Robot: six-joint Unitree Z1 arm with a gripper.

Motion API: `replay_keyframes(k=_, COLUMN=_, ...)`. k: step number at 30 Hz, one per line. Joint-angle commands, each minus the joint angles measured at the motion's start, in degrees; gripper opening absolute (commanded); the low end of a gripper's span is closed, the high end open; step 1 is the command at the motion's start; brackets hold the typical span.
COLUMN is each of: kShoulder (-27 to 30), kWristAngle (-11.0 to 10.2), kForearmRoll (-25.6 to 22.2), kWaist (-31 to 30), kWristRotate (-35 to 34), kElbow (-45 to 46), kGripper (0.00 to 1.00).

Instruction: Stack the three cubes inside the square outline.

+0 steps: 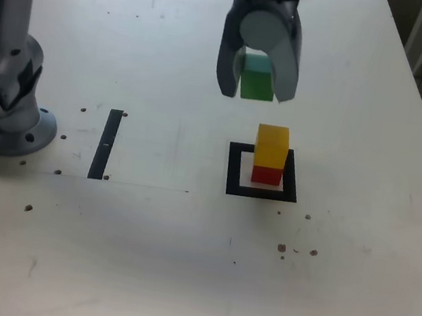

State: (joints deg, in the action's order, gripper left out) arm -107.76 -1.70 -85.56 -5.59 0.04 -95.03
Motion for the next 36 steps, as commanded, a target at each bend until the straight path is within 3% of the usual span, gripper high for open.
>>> replay_keyframes(k=1, kShoulder=-0.86, kWristAngle=0.12, kForearmRoll=-0.3, kWaist=-0.85, kWristRotate=-1.08, kElbow=-1.08, kGripper=0.28)
replay_keyframes(k=16, kShoulder=-7.1, kWristAngle=0.32, kForearmRoll=-0.21, kWaist=-4.25, kWristRotate=-5.05, kElbow=-3.19, kGripper=0.28)
replay_keyframes(k=36, kShoulder=-9.62, kWristAngle=-0.13, kForearmRoll=0.92, kWaist=-3.62, kWristRotate=-4.12, kElbow=-3.77, kGripper=0.3)
